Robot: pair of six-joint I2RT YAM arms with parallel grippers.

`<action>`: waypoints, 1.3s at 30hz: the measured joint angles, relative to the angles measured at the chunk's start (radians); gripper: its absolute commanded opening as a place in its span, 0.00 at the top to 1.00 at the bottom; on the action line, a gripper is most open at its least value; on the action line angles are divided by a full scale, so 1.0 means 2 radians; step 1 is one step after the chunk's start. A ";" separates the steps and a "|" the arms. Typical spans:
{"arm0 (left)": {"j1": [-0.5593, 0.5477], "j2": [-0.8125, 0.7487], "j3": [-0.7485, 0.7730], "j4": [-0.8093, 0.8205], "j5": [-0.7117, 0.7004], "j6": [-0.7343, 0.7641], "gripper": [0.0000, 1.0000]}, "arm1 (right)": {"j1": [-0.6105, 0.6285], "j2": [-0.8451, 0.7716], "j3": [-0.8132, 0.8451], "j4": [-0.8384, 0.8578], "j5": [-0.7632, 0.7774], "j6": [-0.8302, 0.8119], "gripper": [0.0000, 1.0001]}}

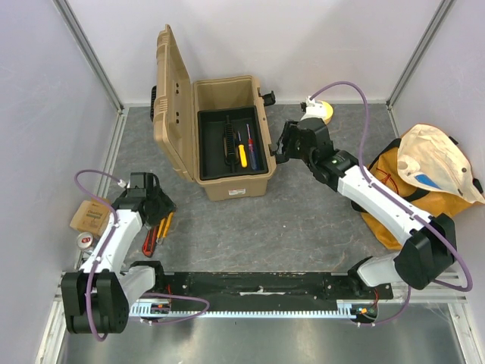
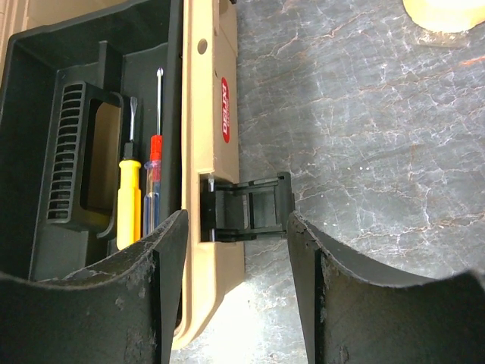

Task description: Pack the tool kit

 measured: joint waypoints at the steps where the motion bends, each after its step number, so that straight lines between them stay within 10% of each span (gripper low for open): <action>1: 0.000 0.006 -0.007 0.009 -0.005 -0.004 0.29 | -0.001 -0.003 -0.003 0.000 -0.002 0.001 0.38; 20: -0.021 0.074 -0.054 0.139 -0.030 -0.021 0.31 | -0.032 -0.010 -0.022 -0.010 -0.040 0.006 0.37; 39: -0.083 0.136 -0.009 0.102 -0.077 -0.022 0.31 | -0.035 -0.010 -0.024 -0.013 -0.052 0.013 0.37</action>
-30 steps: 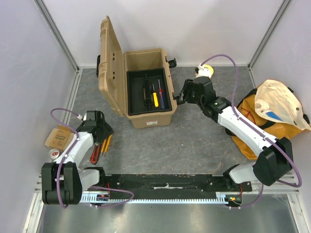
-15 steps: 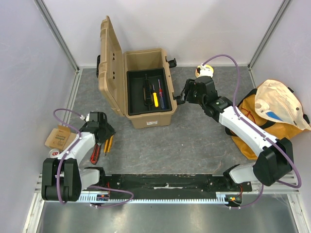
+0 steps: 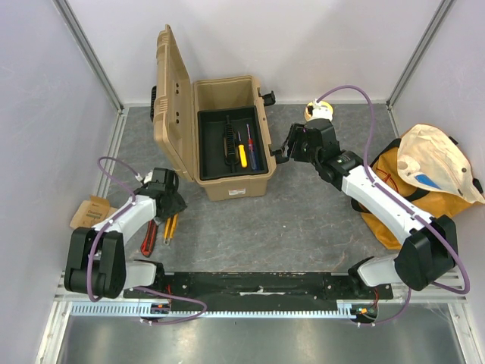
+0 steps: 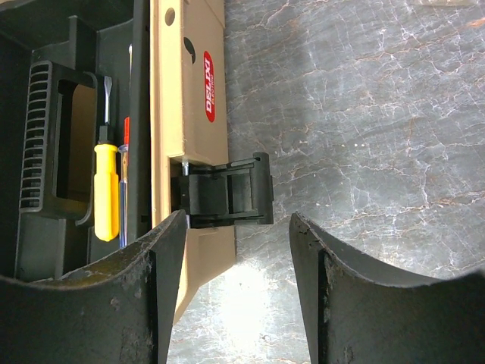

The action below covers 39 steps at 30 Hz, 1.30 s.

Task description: Pack the tool kit

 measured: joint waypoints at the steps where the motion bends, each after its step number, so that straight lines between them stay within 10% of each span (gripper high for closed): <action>1: -0.001 0.002 0.001 -0.002 -0.002 0.000 0.33 | 0.000 0.000 0.000 0.000 -0.001 0.000 0.37; 12: -0.001 0.007 0.005 -0.020 -0.019 -0.004 0.71 | 0.000 0.000 0.000 0.000 -0.001 0.000 0.37; 20: -0.003 0.007 0.005 -0.019 -0.018 -0.010 0.50 | -0.001 0.000 0.000 0.000 -0.002 0.000 0.36; 29: -0.003 0.004 0.006 -0.020 -0.009 -0.014 0.94 | -0.002 -0.008 0.000 -0.001 -0.006 0.000 0.36; 39: -0.006 -0.105 0.035 -0.124 -0.009 -0.024 0.98 | -0.002 -0.014 0.000 -0.001 -0.025 -0.008 0.21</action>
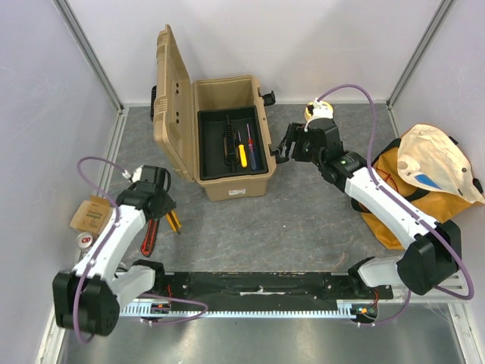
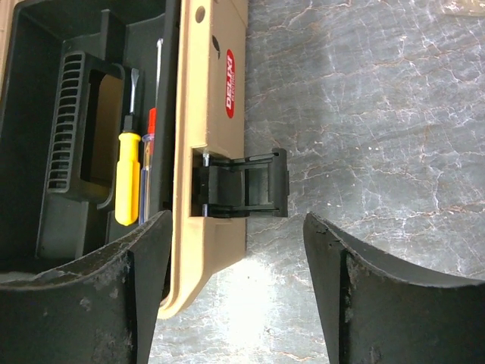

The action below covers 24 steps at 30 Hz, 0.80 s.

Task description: Pack the tool kit

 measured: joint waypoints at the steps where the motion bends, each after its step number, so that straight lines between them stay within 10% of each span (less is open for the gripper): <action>1: 0.000 -0.017 0.013 -0.012 -0.004 0.000 0.98 | 0.000 -0.001 0.000 0.000 -0.002 -0.002 0.20; 14: 0.000 -0.128 0.303 -0.136 -0.034 0.042 0.98 | 0.009 -0.032 -0.008 0.078 -0.179 -0.033 0.13; 24: 0.000 -0.189 0.377 -0.016 0.205 0.088 0.98 | 0.066 -0.032 -0.002 0.155 -0.328 -0.051 0.10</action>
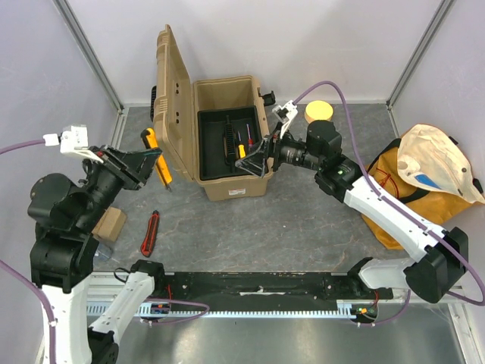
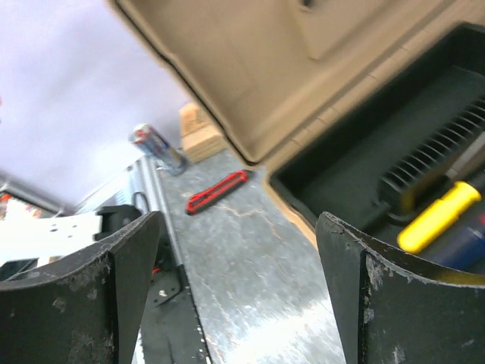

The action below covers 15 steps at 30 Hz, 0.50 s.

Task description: Pack the tool kit

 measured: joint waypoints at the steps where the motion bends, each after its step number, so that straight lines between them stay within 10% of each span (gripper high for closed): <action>1: 0.000 -0.004 -0.003 0.019 0.024 0.000 0.98 | 0.005 0.000 0.003 0.009 -0.013 0.002 0.09; 15: 0.000 0.052 -0.051 0.230 0.257 -0.073 0.98 | 0.053 0.026 0.041 0.253 -0.126 0.143 0.02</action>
